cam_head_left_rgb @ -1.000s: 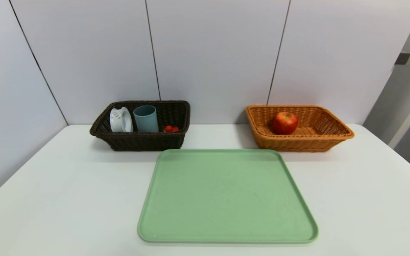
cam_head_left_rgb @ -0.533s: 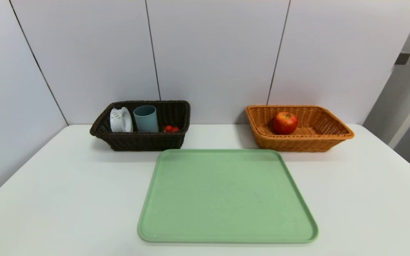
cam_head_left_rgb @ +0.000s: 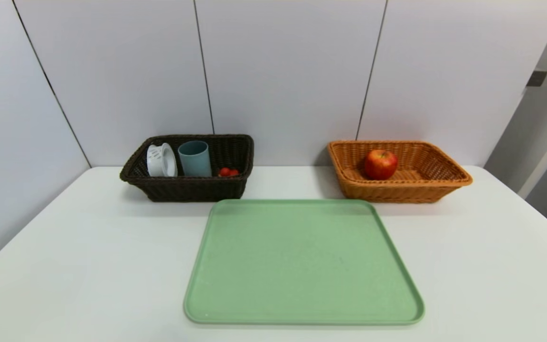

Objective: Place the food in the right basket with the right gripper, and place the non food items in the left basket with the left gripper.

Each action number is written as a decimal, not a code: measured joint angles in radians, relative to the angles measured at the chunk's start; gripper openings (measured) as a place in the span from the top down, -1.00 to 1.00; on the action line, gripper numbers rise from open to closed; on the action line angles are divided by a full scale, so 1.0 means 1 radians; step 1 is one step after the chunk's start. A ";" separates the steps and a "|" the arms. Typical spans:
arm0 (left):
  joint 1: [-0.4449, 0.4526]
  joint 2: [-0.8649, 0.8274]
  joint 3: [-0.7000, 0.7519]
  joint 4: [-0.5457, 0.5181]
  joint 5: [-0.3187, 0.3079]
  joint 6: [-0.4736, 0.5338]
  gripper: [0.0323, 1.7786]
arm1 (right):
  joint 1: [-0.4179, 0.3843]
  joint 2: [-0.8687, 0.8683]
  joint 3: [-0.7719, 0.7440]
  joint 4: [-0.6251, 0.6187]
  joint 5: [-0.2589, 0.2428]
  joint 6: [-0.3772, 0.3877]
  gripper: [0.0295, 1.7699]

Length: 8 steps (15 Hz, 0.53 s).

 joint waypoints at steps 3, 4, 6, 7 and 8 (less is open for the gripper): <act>0.000 -0.004 0.003 -0.001 -0.006 0.002 -0.90 | 0.060 0.001 -0.020 0.005 -0.004 -0.002 -0.91; 0.000 -0.005 0.003 -0.002 -0.003 0.002 -0.90 | 0.093 0.002 -0.026 0.007 -0.006 -0.004 -0.91; 0.000 -0.005 0.007 -0.003 0.002 0.000 -0.90 | 0.127 -0.005 -0.016 0.007 -0.007 -0.006 -0.91; 0.000 -0.006 0.016 -0.005 0.009 -0.001 -0.90 | 0.131 -0.019 0.007 0.001 -0.003 -0.008 -0.91; 0.000 -0.006 0.028 -0.020 0.016 0.000 -0.90 | 0.132 -0.040 0.034 -0.008 0.000 -0.011 -0.91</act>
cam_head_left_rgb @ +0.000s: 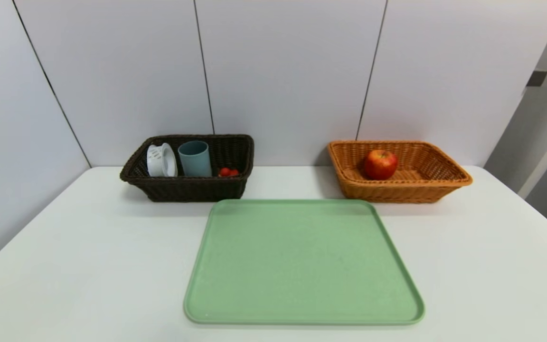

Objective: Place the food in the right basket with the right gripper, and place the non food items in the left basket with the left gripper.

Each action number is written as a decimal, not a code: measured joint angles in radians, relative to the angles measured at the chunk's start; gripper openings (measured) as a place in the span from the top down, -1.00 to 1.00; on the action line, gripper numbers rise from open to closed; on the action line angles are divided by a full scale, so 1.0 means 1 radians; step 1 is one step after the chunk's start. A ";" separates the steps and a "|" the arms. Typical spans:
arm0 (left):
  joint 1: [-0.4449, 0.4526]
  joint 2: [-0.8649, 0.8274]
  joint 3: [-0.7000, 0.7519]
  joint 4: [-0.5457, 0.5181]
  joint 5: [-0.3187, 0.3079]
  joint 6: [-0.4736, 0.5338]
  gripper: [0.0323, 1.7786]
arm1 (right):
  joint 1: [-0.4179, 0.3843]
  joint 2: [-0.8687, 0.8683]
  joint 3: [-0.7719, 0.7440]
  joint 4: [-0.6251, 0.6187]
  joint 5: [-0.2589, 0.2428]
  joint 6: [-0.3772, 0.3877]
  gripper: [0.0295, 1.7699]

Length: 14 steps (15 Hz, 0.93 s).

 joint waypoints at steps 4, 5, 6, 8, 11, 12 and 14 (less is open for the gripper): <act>0.000 0.000 0.129 -0.171 0.028 0.045 -0.90 | -0.005 -0.111 0.171 -0.100 0.007 -0.015 -0.91; -0.001 -0.001 0.188 -0.233 0.042 0.075 -0.90 | -0.006 -0.146 0.218 -0.127 0.007 -0.026 -0.91; -0.002 -0.003 0.241 -0.300 0.054 0.102 -0.90 | -0.006 -0.176 0.265 -0.146 0.004 -0.041 -0.91; -0.005 -0.008 0.354 -0.445 0.067 0.135 -0.90 | -0.008 -0.211 0.339 -0.198 0.001 -0.061 -0.92; -0.013 -0.030 0.434 -0.531 0.053 0.136 -0.90 | -0.008 -0.231 0.456 -0.313 -0.001 -0.064 -0.92; -0.016 -0.044 0.441 -0.530 0.031 0.135 -0.90 | -0.008 -0.234 0.486 -0.349 0.002 -0.060 -0.92; -0.022 -0.069 0.456 -0.511 -0.010 0.129 -0.90 | -0.008 -0.237 0.511 -0.359 0.013 -0.057 -0.92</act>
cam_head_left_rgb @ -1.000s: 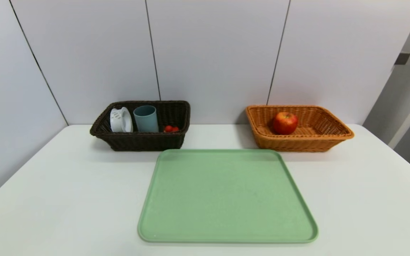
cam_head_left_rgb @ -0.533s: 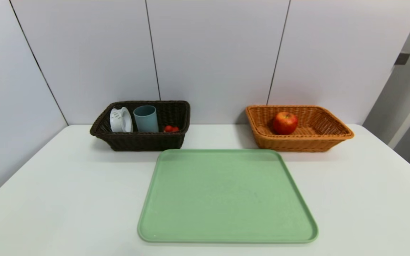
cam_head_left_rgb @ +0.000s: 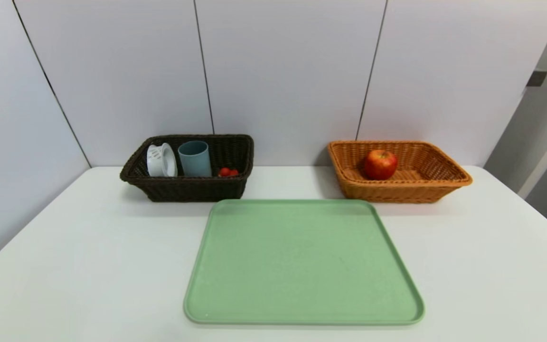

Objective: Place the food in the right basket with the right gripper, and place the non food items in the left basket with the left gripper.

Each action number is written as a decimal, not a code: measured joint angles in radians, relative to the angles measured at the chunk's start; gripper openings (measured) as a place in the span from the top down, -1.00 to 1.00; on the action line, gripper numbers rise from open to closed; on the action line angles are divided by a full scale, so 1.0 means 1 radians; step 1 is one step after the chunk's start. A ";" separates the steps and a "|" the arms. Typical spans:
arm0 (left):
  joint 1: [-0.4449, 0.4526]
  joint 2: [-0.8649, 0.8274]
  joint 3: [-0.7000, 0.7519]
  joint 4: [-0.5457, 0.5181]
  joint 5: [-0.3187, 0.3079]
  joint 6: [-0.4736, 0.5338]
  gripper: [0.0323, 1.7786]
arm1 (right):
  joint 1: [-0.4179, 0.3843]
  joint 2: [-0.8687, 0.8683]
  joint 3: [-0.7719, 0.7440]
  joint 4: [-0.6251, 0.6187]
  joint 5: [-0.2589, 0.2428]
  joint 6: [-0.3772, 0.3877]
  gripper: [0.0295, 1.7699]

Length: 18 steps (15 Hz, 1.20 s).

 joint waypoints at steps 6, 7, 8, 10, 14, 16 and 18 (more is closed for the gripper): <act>-0.008 -0.093 0.003 0.037 -0.004 -0.034 -0.90 | 0.000 -0.001 0.007 0.001 0.010 -0.001 -0.92; -0.009 -0.108 0.003 0.036 -0.005 -0.034 -0.90 | 0.000 -0.001 0.007 0.001 0.021 0.002 -0.92; -0.009 -0.119 0.003 0.035 -0.003 -0.036 -0.90 | 0.000 -0.001 0.017 0.000 0.047 0.002 -0.92; -0.010 -0.132 0.006 0.031 0.004 -0.042 -0.90 | 0.000 -0.001 0.034 -0.001 0.084 0.011 -0.92; -0.011 -0.139 0.007 0.029 0.005 -0.048 -0.90 | 0.000 -0.001 0.038 -0.002 0.080 0.047 -0.92; -0.011 -0.139 0.007 0.029 0.005 -0.048 -0.90 | 0.000 -0.001 0.039 -0.008 0.080 0.047 -0.92; -0.011 -0.140 0.007 0.029 0.005 -0.047 -0.90 | 0.000 -0.001 0.040 -0.005 0.080 0.048 -0.92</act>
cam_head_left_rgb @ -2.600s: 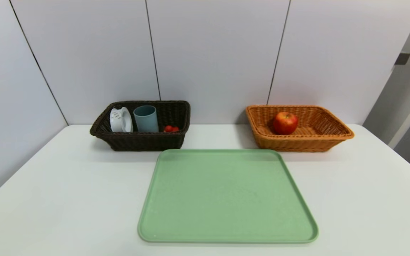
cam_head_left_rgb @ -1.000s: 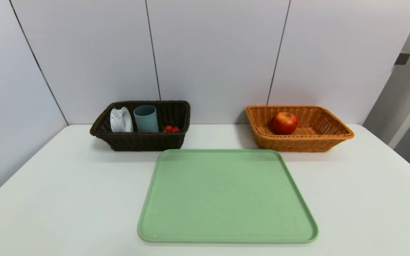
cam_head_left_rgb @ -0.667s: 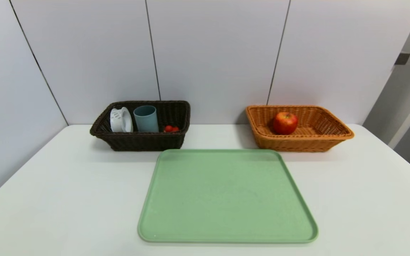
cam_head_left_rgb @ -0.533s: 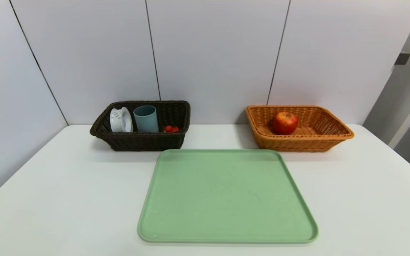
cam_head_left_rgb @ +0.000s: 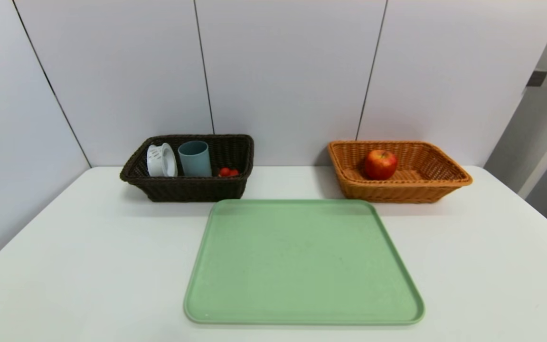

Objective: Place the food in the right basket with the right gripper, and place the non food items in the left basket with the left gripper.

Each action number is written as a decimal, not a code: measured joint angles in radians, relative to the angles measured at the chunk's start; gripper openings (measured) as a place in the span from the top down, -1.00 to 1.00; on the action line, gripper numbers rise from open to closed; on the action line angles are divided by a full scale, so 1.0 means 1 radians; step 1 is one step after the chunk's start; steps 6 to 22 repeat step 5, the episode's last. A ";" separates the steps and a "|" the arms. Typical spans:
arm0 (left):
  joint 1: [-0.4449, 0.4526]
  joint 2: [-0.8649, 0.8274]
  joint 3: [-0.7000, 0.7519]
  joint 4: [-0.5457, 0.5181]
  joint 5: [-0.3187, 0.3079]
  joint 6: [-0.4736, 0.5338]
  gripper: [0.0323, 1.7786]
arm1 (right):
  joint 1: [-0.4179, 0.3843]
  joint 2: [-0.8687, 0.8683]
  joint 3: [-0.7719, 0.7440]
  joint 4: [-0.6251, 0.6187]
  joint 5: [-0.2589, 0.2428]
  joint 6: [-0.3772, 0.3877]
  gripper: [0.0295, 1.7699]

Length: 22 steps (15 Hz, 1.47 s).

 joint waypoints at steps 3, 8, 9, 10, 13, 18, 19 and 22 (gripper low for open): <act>0.000 0.000 0.000 0.000 0.001 0.000 -0.90 | 0.000 0.000 0.001 -0.005 0.001 0.002 -0.92; 0.000 0.000 0.000 0.000 0.001 0.000 -0.90 | 0.000 0.000 0.001 -0.004 -0.002 0.022 -0.92; 0.000 0.000 0.000 0.000 0.001 0.000 -0.90 | 0.000 0.000 0.001 -0.004 -0.002 0.022 -0.92; 0.000 0.000 0.000 0.000 0.001 0.000 -0.90 | 0.000 0.000 0.001 -0.004 -0.002 0.022 -0.92; 0.000 0.000 0.000 0.000 0.001 0.000 -0.90 | 0.000 0.000 0.001 -0.004 -0.002 0.022 -0.92; 0.000 0.000 0.000 0.000 0.001 0.000 -0.90 | 0.000 0.000 0.001 -0.004 -0.002 0.022 -0.92; 0.000 0.000 0.000 0.000 0.001 0.000 -0.90 | 0.000 0.000 0.001 -0.004 -0.002 0.022 -0.92; 0.000 0.000 0.000 0.000 0.001 0.000 -0.90 | 0.000 0.000 0.001 -0.004 -0.002 0.022 -0.92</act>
